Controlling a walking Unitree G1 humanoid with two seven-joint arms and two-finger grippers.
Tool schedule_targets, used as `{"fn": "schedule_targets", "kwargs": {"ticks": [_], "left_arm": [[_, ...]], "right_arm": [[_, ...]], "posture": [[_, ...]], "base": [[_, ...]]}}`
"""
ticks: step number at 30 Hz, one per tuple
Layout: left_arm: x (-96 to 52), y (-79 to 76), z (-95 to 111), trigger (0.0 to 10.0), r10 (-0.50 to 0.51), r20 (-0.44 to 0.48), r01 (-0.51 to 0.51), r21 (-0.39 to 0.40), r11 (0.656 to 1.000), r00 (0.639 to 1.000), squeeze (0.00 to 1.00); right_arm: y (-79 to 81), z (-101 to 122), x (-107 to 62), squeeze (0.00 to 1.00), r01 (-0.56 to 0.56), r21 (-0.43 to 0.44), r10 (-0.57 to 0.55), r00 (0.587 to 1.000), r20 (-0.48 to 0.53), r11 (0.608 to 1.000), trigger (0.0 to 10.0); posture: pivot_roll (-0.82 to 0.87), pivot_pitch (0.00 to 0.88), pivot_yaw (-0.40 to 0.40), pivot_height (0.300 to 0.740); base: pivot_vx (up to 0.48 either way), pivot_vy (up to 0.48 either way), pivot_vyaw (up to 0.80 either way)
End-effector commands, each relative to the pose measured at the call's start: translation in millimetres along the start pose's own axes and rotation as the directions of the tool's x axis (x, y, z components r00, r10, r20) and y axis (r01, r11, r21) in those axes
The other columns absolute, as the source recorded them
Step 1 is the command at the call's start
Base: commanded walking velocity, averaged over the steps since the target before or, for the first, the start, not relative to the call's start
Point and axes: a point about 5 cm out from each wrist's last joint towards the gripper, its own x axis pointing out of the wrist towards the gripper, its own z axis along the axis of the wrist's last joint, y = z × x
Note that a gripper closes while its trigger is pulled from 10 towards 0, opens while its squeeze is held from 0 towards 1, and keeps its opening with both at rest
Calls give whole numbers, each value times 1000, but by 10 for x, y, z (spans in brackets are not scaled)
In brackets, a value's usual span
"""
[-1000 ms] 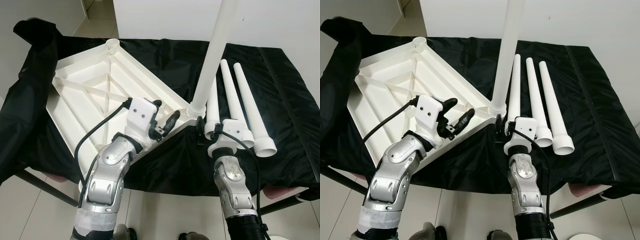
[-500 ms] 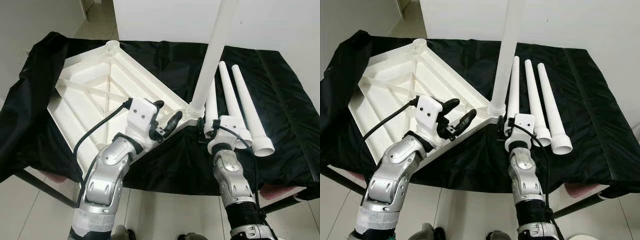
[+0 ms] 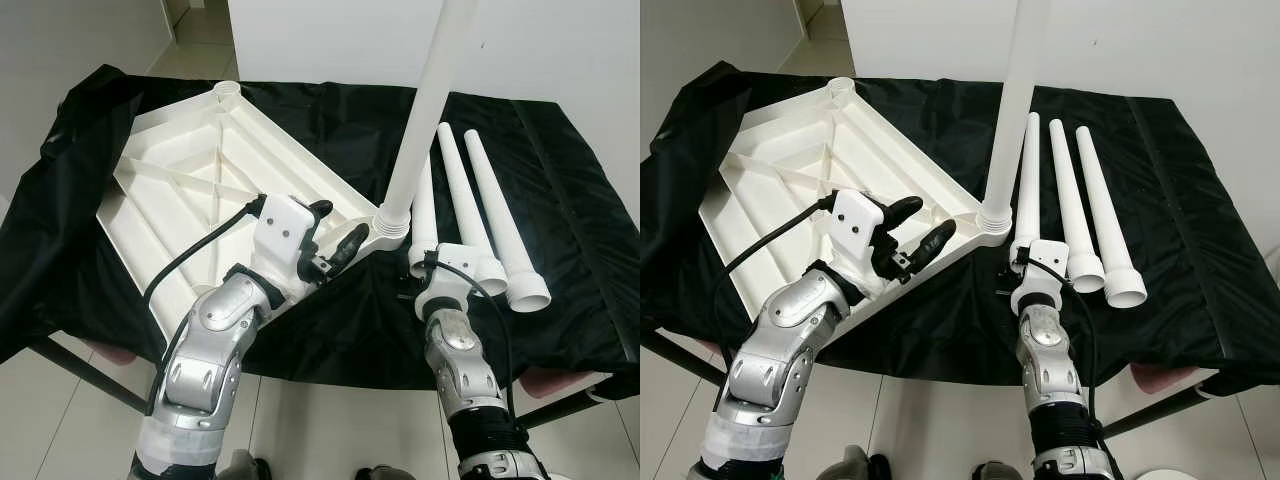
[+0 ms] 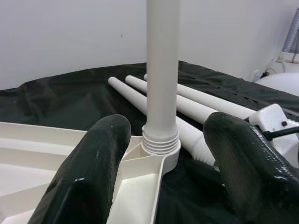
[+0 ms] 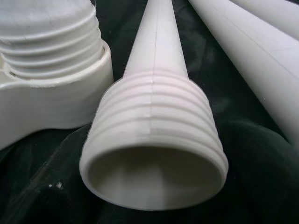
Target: Building children table
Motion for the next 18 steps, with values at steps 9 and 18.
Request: {"fn": "schedule_targets", "kwargs": {"ticks": [9,18], "left_arm": [[-5,-10,10,10000,-19,-7,18,-5,1000,1000,0],[1,-15,11,10000,-20,-7,20,-6,1000,1000,0]], "right_arm": [[20,-23,114,0,5,-15,-5,1000,-11,1000,10000],[91,50,242,0,-28,-48,29,1000,8,998,6118]], "posture": [[-124,102,35,740],[-126,103,34,740]], "base": [[0,0,0],[0,0,0]]}}
